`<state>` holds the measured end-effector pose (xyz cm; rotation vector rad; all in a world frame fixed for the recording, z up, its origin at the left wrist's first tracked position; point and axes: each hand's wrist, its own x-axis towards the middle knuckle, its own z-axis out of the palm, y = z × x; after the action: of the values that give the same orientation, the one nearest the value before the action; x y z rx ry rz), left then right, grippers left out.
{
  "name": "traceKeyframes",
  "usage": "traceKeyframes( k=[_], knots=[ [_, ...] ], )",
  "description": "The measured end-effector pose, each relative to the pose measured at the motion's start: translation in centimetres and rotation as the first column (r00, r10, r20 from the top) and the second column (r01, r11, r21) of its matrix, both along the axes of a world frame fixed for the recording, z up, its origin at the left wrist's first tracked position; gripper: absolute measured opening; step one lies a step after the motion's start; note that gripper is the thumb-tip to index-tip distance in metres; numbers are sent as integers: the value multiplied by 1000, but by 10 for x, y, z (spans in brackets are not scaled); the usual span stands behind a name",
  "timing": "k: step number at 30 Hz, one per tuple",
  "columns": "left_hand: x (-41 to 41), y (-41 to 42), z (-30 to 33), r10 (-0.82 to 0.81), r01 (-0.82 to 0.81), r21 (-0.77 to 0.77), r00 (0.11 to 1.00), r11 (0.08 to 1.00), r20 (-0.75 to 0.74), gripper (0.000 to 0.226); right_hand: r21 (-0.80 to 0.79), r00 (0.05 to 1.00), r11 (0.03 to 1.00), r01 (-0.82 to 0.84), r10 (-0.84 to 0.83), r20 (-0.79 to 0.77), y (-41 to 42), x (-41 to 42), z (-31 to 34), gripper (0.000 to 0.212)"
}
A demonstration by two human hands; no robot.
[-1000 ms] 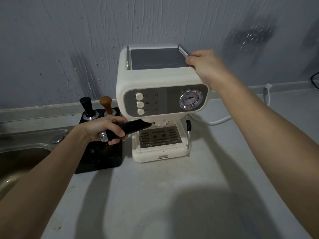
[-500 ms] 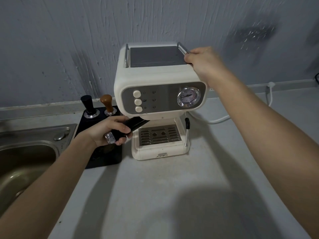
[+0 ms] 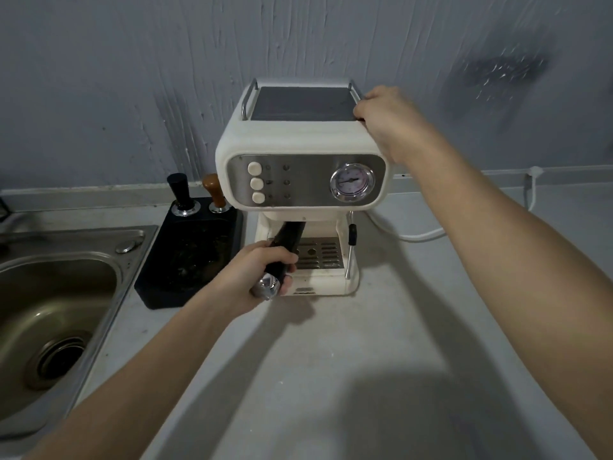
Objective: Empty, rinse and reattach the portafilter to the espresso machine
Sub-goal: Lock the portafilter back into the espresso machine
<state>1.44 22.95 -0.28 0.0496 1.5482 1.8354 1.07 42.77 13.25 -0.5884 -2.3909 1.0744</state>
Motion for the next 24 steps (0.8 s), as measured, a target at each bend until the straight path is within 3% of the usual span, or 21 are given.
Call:
traceKeyframes(
  k=[3, 7, 24],
  knots=[
    [-3, -4, 5, -127, 129, 0, 974, 992, 188, 19, 36, 998, 998, -51, 50, 30, 3, 2, 6, 6],
    [-5, -2, 9, -147, 152, 7, 948, 988, 284, 21, -18, 999, 999, -41, 41, -1, 10, -7, 4, 29],
    [23, 30, -6, 69, -107, 143, 967, 984, 247, 10, 113, 993, 993, 21, -8, -118, 21, -15, -5, 33]
  ],
)
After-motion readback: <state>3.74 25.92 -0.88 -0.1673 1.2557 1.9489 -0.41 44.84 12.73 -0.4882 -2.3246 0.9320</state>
